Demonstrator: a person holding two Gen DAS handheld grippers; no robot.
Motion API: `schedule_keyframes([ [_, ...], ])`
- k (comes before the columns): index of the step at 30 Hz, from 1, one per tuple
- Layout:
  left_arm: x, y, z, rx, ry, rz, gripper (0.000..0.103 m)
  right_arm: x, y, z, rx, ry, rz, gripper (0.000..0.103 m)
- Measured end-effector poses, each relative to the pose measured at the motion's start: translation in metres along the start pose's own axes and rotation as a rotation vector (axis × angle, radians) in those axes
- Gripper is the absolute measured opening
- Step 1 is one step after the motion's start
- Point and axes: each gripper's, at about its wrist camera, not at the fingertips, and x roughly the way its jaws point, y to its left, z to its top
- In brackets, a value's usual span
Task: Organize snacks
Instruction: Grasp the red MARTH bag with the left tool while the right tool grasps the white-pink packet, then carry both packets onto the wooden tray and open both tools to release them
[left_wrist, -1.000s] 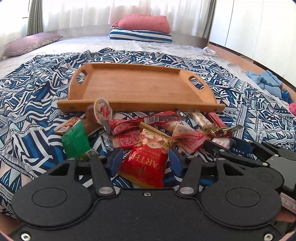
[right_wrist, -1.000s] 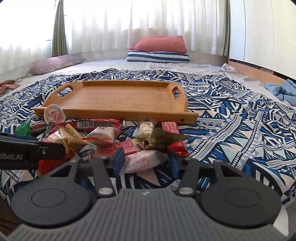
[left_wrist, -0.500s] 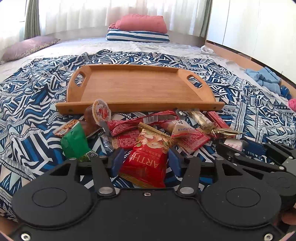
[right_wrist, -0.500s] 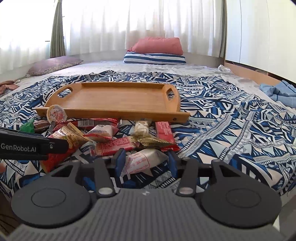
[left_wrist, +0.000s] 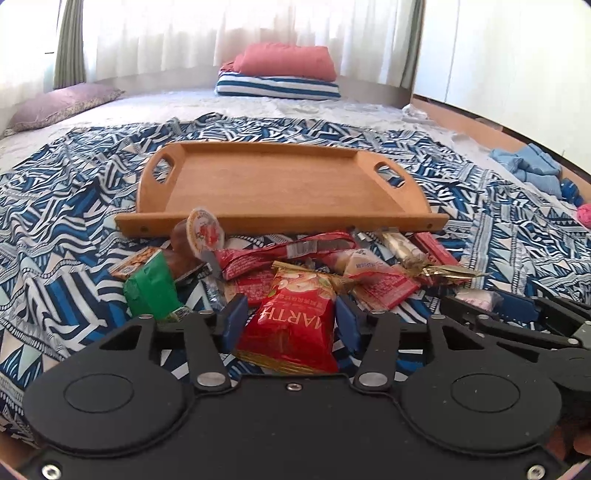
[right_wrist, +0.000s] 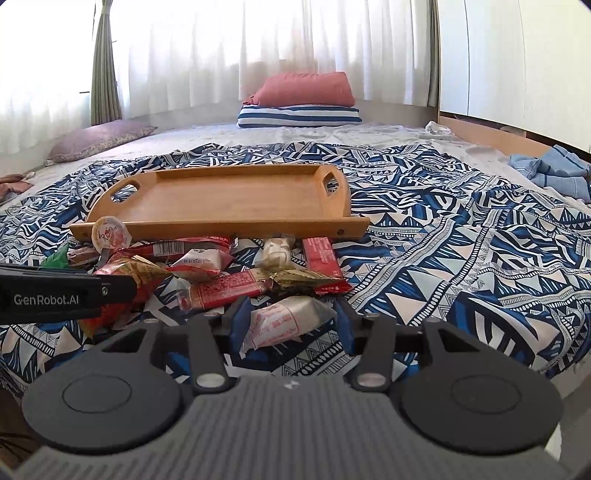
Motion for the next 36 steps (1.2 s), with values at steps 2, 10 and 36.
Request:
schedule_keyframes([
  [2, 0.004, -0.001, 0.001, 0.005, 0.011, -0.007, 0.055, 0.001, 0.001, -0.001, -0.002, 0.005, 0.006, 0.053],
  [10, 0.016, 0.011, 0.002, -0.098, 0.086, -0.046, 0.044, -0.002, 0.01, -0.003, -0.013, 0.003, 0.026, 0.053],
  [36, 0.0, 0.03, 0.08, -0.156, 0.01, 0.018, 0.04, -0.016, 0.006, 0.063, -0.003, -0.135, 0.059, 0.052],
])
